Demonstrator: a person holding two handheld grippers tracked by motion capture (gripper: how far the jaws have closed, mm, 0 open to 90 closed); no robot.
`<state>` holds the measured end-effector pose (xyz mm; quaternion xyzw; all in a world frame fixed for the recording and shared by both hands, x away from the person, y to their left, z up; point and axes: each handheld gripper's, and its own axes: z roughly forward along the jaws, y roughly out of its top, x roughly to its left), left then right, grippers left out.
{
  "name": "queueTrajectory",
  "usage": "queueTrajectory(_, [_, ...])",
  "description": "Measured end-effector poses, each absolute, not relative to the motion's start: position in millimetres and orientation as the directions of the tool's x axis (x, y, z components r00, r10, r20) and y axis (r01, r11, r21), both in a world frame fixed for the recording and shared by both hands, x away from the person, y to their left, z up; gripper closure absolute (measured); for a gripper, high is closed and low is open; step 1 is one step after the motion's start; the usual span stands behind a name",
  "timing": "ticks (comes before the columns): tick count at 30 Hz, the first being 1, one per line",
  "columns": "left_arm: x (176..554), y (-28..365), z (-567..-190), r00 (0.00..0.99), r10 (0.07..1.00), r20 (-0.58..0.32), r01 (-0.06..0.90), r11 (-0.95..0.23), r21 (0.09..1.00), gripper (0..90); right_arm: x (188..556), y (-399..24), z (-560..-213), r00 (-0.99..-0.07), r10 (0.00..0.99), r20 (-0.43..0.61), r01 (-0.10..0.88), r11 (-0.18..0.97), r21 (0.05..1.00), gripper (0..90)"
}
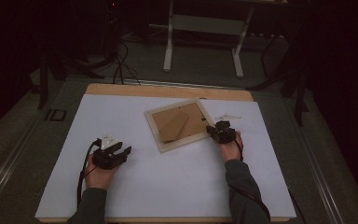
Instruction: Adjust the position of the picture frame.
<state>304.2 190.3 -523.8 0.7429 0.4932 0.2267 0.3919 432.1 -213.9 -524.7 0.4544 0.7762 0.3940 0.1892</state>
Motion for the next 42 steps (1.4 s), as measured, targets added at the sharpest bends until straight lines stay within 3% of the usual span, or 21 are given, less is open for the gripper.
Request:
queueTrajectory(7, [304, 190, -524, 0.412, 0.910, -0.048, 0.553, -0.208, 0.807, 56.5, 445, -212, -523, -0.499, 0.867, 0.003, 0.570, 0.325, 0.755, 90.0])
queueTrajectory(19, [303, 189, -524, 0.413, 0.910, -0.042, 0.552, -0.214, 0.806, 56.5, 445, -215, -522, -0.480, 0.877, 0.017, 0.597, 0.312, 0.739, 90.0])
queueTrajectory(33, [305, 183, -526, 0.421, 0.906, -0.036, 0.555, -0.227, 0.800, 57.2, 424, -218, -523, -0.493, 0.868, 0.063, 0.602, 0.288, 0.744, 90.0])
queueTrajectory(42, [307, 183, -527, 0.422, 0.906, -0.037, 0.560, -0.228, 0.796, 59.8, 402, -212, -523, -0.516, 0.856, 0.024, 0.581, 0.329, 0.744, 90.0])
